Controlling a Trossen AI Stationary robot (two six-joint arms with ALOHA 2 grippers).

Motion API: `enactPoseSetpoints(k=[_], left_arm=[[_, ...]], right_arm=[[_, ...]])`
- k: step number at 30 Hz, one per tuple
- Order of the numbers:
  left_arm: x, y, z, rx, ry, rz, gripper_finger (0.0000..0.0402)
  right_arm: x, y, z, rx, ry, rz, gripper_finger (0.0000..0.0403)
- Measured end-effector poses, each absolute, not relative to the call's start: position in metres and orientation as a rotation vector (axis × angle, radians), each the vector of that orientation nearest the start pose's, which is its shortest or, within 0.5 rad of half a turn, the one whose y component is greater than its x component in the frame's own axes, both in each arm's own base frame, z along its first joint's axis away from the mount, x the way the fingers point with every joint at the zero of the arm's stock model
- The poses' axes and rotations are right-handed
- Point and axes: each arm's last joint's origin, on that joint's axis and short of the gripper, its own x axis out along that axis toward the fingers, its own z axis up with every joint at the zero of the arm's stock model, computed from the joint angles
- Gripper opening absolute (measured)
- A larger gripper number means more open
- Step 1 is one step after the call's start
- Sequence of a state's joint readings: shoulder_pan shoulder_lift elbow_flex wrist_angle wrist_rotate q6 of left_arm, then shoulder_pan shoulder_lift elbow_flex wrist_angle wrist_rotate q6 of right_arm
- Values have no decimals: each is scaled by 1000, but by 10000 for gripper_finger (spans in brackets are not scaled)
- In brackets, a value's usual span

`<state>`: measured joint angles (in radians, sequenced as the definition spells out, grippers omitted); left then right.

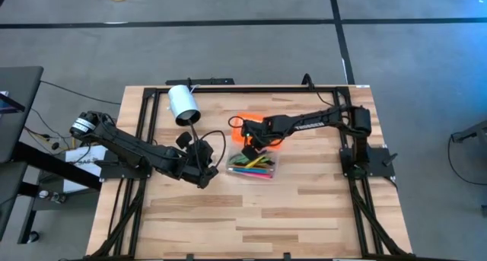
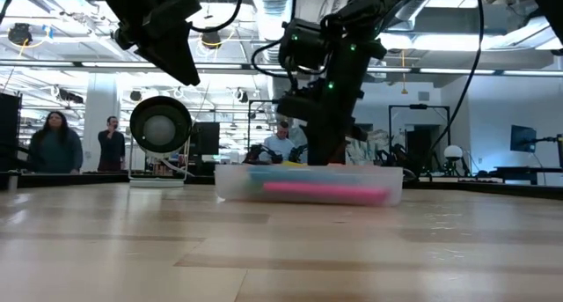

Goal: Pick & place school supplies into a supply box
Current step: Close the orange supply box

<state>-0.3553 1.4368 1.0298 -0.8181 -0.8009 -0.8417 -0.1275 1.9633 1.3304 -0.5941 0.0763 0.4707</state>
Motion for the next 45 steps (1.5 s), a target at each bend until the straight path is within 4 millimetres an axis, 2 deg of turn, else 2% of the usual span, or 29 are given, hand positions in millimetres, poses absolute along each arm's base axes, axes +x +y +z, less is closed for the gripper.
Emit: enactPoseSetpoints(k=[13,20,25,30,37,40,45], left_arm=[[243,-67,235,-66,870,809,107],[238,-68,203,-123,934,726,107],[235,-74,181,-183,905,651,107],[233,-79,166,-209,883,547,107],[230,-85,154,-180,847,449,107],[231,-86,152,-155,847,406,107],[234,-86,153,-123,853,352,107]], right_arm=[[387,-5,160,335,1186,-323,0],[388,21,161,269,1188,-225,0],[390,38,162,235,1159,-168,0],[389,49,165,233,1139,-192,0],[375,65,208,160,987,-294,0],[362,70,224,160,981,-335,0],[328,82,218,208,1081,-445,0]])
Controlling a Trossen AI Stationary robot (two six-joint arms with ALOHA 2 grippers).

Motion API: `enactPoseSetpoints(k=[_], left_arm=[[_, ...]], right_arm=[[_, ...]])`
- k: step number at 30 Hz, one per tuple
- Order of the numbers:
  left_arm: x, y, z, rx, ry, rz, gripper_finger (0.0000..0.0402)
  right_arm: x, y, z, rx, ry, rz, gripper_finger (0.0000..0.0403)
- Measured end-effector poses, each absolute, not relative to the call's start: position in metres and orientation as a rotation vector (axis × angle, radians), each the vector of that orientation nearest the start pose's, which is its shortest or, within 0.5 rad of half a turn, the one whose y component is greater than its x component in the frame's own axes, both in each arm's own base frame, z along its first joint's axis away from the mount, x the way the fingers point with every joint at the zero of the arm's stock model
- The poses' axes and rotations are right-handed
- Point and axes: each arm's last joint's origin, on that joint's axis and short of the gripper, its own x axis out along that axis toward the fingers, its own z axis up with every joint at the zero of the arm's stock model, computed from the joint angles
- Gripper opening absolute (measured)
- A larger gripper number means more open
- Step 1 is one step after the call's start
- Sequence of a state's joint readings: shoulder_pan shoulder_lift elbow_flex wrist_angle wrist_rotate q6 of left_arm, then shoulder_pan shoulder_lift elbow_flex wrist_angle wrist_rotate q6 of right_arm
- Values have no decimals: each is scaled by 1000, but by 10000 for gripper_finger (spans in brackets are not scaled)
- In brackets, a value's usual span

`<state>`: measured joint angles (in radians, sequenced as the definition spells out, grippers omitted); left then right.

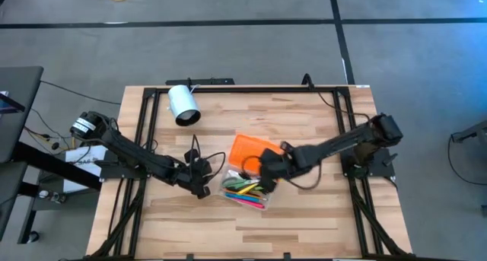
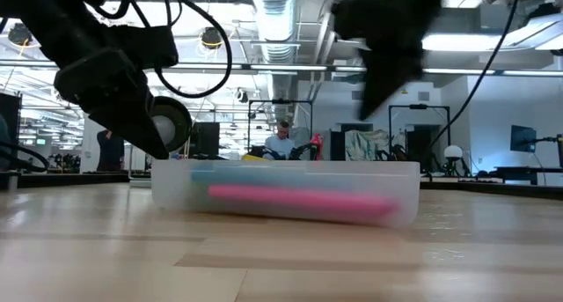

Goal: Pick & place school supplies into a supply box
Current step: Close the orange supply box

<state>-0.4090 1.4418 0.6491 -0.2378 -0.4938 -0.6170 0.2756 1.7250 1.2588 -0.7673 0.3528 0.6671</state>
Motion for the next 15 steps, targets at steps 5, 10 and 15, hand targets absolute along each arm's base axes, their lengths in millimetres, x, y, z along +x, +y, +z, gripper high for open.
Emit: enactPoseSetpoints(k=[5,10,15], left_arm=[[235,-84,153,-117,853,354,107],[238,-79,151,-98,856,327,107],[241,-73,137,-161,865,276,107]], right_arm=[[289,101,207,312,1086,-561,0],[268,107,188,391,1087,-638,0],[266,106,174,455,1056,-641,0]])
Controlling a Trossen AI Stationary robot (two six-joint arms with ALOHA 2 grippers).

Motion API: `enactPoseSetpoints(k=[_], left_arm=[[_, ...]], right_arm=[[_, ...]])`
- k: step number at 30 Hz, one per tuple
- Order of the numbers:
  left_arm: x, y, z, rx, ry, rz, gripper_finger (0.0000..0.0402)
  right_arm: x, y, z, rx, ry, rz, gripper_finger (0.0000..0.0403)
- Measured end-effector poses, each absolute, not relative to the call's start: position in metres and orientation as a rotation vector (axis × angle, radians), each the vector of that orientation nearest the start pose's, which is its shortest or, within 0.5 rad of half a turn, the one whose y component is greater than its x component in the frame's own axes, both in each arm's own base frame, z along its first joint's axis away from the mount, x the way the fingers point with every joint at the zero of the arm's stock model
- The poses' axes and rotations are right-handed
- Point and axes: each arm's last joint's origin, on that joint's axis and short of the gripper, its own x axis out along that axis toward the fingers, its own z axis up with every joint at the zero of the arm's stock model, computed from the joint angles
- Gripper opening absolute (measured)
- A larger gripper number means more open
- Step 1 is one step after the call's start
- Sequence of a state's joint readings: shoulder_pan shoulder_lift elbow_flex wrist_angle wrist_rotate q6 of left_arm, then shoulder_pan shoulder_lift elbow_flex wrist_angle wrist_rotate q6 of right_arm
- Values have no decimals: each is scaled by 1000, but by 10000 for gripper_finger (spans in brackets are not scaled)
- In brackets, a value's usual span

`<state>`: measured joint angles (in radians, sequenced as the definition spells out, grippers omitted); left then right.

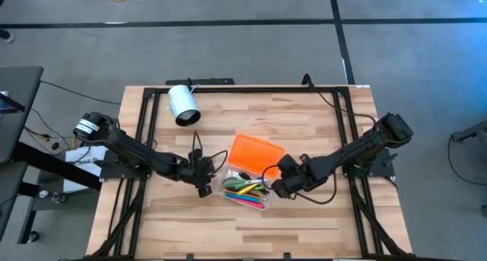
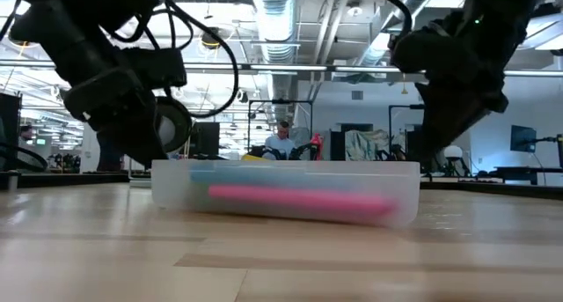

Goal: Pick & place school supplies into a supply box
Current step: Close the orange supply box

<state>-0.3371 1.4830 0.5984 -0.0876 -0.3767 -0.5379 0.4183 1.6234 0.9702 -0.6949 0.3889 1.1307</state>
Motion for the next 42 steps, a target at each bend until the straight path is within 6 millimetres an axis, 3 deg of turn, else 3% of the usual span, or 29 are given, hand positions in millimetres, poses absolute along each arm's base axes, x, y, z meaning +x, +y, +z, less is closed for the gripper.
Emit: enactPoseSetpoints(k=[9,18,35,42], left_arm=[[251,-79,125,-237,845,222,107],[255,-93,118,-288,816,180,107],[250,-125,127,-310,769,136,107],[250,-127,128,-332,732,160,107]], right_arm=[[253,92,151,494,1126,-712,0],[262,66,137,512,1127,-685,0],[290,0,143,471,1024,-566,0],[295,-14,146,467,981,-546,0]])
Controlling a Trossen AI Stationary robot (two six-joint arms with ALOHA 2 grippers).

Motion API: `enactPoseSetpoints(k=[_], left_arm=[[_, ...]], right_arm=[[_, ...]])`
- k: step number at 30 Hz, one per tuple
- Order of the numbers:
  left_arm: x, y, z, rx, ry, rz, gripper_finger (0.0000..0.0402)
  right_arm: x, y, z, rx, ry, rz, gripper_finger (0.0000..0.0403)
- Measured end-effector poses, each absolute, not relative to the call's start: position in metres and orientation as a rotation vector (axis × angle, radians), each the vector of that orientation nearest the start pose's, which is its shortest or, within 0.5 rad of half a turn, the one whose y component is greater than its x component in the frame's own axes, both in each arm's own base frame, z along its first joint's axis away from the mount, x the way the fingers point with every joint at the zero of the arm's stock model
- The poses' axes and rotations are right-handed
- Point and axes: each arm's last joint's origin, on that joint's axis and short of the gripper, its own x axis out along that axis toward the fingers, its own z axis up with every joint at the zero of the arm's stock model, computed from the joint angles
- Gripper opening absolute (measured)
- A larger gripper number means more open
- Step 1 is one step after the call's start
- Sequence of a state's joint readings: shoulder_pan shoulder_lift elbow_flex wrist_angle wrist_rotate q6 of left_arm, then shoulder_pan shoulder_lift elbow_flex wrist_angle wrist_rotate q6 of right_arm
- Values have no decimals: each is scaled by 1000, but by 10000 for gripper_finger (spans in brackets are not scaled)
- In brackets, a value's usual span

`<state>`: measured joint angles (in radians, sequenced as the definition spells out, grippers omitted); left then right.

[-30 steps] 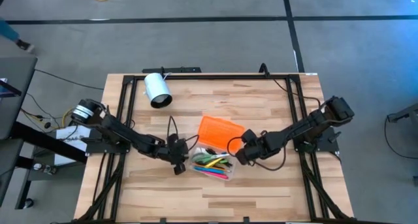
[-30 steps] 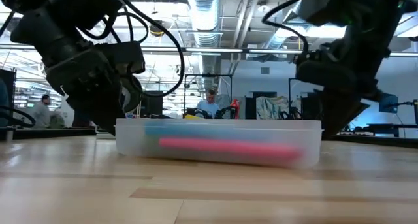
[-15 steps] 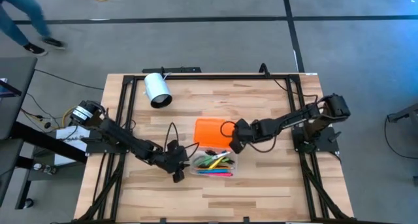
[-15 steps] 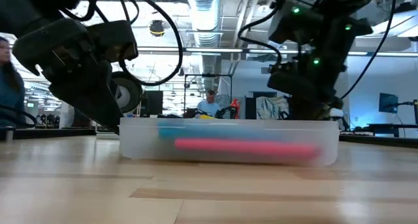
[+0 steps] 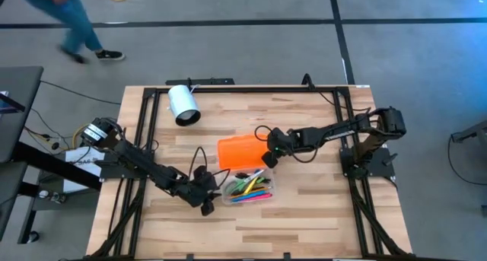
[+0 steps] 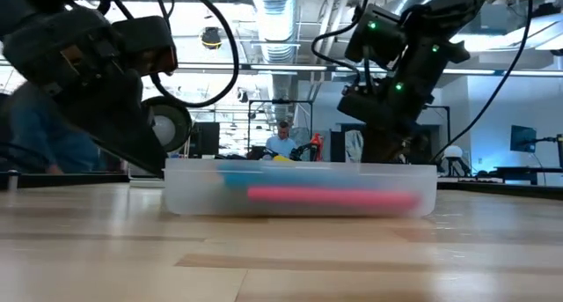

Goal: Pick & place school supplies into a supply box
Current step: Close the orange supply box

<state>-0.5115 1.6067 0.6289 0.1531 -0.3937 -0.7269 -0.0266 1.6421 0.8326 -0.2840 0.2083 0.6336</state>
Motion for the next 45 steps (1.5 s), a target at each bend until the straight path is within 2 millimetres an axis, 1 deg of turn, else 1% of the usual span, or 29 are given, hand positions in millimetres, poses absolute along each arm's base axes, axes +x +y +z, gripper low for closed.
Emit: enactPoseSetpoints(k=[3,6,11,14,17,19,21,24,26,31,38,41,45], left_arm=[[249,-128,129,-322,704,207,107],[248,-127,131,-311,661,264,107],[242,-121,125,-262,735,320,107],[236,-115,120,-238,789,403,107],[234,-105,118,-219,792,503,107],[236,-98,117,-217,787,531,107],[240,-88,116,-216,796,536,107],[246,-71,116,-225,817,564,107],[249,-61,116,-231,826,589,107],[255,-40,114,-244,862,590,107],[262,-20,116,-243,853,578,107],[263,-14,116,-241,850,578,107],[264,-9,116,-250,859,574,107]], right_arm=[[290,-15,143,499,1018,-602,0],[285,-7,149,478,1010,-638,0],[277,7,165,462,965,-650,0],[276,20,179,475,890,-607,0],[279,40,190,480,798,-500,0],[283,53,195,474,741,-425,0],[288,65,193,471,708,-371,0],[292,79,183,481,713,-340,0],[292,86,177,498,729,-340,0],[292,102,171,514,723,-300,0],[289,123,167,541,731,-252,0],[284,132,157,549,784,-253,0],[280,143,149,577,810,-246,0]])
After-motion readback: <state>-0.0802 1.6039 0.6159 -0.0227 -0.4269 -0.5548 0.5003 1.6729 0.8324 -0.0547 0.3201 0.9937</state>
